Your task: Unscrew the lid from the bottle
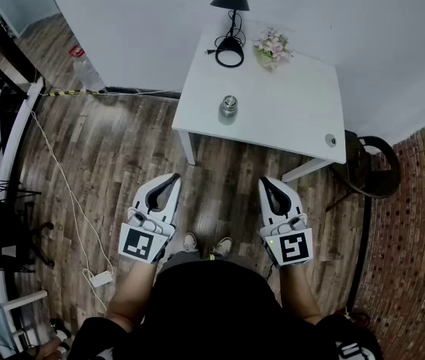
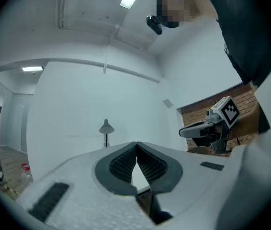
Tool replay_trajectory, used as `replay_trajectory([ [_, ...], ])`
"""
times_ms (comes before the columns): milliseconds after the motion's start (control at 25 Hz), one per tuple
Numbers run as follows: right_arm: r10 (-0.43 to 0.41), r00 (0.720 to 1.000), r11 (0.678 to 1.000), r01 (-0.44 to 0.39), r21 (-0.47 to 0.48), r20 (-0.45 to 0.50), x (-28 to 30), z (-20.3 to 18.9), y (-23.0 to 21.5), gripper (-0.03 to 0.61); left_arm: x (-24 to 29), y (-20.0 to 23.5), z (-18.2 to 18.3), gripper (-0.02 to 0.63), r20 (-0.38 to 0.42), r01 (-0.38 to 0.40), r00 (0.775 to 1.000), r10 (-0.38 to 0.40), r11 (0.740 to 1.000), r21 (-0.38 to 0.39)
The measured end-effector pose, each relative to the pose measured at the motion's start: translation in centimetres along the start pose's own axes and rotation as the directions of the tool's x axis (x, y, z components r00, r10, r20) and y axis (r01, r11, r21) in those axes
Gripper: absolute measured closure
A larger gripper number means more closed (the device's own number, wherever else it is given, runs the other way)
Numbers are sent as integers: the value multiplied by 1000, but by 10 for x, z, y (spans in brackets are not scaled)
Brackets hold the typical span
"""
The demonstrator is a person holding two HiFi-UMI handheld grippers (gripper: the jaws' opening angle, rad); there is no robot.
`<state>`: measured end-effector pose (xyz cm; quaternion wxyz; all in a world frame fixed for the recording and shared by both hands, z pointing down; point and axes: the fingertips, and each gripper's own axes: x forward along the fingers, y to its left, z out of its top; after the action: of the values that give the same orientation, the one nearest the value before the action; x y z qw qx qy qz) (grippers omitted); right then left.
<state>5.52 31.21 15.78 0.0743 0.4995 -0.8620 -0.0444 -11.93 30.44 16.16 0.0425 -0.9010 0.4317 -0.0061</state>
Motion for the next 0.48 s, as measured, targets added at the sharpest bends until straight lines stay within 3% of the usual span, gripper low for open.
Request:
replay_trajectory([
  [480, -6, 1000, 997, 7, 81, -16, -24, -28, -20, 565, -7, -26, -9, 591, -31, -42, 999, 42, 999, 7],
])
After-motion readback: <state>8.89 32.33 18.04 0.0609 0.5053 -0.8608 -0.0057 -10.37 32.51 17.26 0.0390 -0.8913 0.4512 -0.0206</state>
